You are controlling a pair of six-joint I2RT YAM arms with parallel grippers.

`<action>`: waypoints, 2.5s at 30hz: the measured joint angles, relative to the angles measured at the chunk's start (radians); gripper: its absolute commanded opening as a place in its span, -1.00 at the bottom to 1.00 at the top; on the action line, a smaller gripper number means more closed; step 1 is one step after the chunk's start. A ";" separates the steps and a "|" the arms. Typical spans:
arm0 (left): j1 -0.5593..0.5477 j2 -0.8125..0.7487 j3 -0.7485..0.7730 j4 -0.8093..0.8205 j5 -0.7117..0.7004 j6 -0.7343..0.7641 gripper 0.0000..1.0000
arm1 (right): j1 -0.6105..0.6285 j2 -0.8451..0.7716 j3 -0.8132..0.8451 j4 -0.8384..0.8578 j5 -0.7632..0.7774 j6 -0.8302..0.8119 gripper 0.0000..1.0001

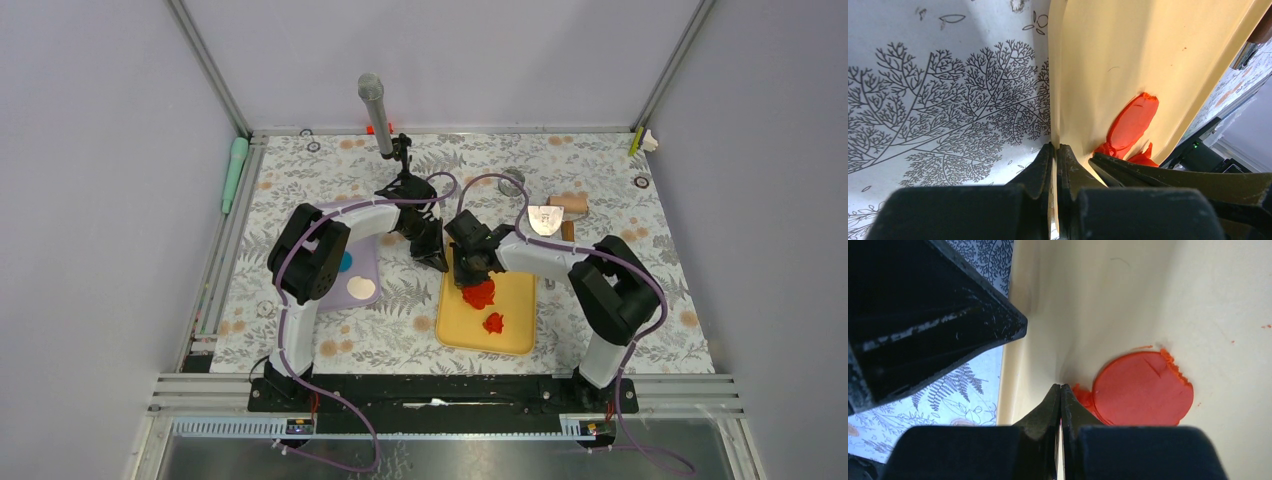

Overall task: Roll out the dumpling wrappers from the dough
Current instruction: Remove the dumpling wrapper from the work surface.

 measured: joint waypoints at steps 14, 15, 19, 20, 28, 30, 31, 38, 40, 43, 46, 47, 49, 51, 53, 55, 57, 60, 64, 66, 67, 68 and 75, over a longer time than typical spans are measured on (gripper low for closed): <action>0.000 0.000 0.000 0.000 0.000 0.000 -1.00 | 0.000 0.014 -0.004 0.016 0.043 -0.001 -1.00; 0.000 0.000 0.000 0.000 0.000 0.000 -1.00 | 0.001 0.011 -0.009 0.018 0.045 -0.003 -1.00; 0.000 0.000 0.000 0.000 0.000 0.000 -1.00 | 0.007 -0.008 -0.034 0.030 0.048 -0.012 -1.00; 0.000 0.000 0.000 0.000 0.000 0.000 -1.00 | 0.010 -0.012 -0.039 0.033 0.049 -0.016 -1.00; 0.000 0.000 0.000 0.000 -0.001 0.000 -1.00 | 0.027 -0.040 -0.074 0.039 0.050 -0.036 -1.00; 0.000 0.000 0.000 0.000 -0.001 0.000 -1.00 | 0.031 -0.047 -0.082 0.039 0.050 -0.042 -1.00; 0.000 0.000 0.000 0.000 -0.001 0.000 -1.00 | 0.032 -0.051 -0.088 0.039 0.050 -0.045 -1.00; 0.000 0.000 0.000 0.000 -0.002 0.000 -1.00 | 0.037 -0.088 -0.132 0.048 0.038 -0.052 -1.00; -0.001 0.000 0.000 0.000 -0.001 0.000 -1.00 | 0.038 -0.100 -0.146 0.047 0.034 -0.052 -1.00; -0.006 0.000 0.000 -0.001 0.000 0.000 -1.00 | 0.039 -0.117 -0.160 0.037 0.031 -0.052 -1.00; -0.009 0.000 0.000 0.000 0.000 0.000 -1.00 | 0.042 -0.129 -0.169 0.021 0.030 -0.052 -1.00; -0.010 0.000 0.000 -0.001 0.000 0.000 -1.00 | 0.042 -0.131 -0.170 0.016 0.030 -0.052 -1.00; -0.010 0.001 0.000 -0.001 0.001 0.000 -1.00 | 0.044 -0.135 -0.172 0.006 0.030 -0.052 -1.00; -0.010 0.002 0.001 -0.001 0.003 0.000 -1.00 | 0.045 -0.139 -0.172 -0.007 0.031 -0.052 -1.00; -0.010 0.003 0.001 0.000 0.006 -0.001 -1.00 | 0.045 -0.144 -0.172 -0.022 0.032 -0.052 -1.00; -0.010 0.004 0.002 -0.001 0.008 -0.001 -1.00 | 0.045 -0.151 -0.172 -0.040 0.032 -0.051 -1.00; -0.010 0.004 0.002 -0.001 0.008 0.000 -1.00 | 0.045 -0.161 -0.172 -0.061 0.033 -0.051 -1.00; -0.010 0.004 0.002 -0.001 0.008 0.000 -1.00 | 0.045 -0.178 -0.172 -0.093 0.037 -0.051 -1.00; -0.010 0.004 0.002 -0.001 0.008 0.000 -1.00 | 0.045 -0.188 -0.172 -0.135 0.049 -0.052 -1.00; -0.010 0.004 0.002 -0.001 0.008 0.000 -1.00 | 0.045 -0.188 -0.174 -0.146 0.058 -0.051 -1.00; -0.010 0.005 0.002 -0.001 0.008 0.000 -1.00 | 0.045 -0.189 -0.176 -0.150 0.060 -0.051 -1.00; -0.010 0.005 0.002 -0.001 0.008 0.000 -1.00 | 0.045 -0.190 -0.178 -0.152 0.062 -0.051 -1.00; -0.010 0.005 0.002 -0.001 0.008 0.000 -1.00 | 0.045 -0.217 -0.199 -0.174 0.080 -0.048 -1.00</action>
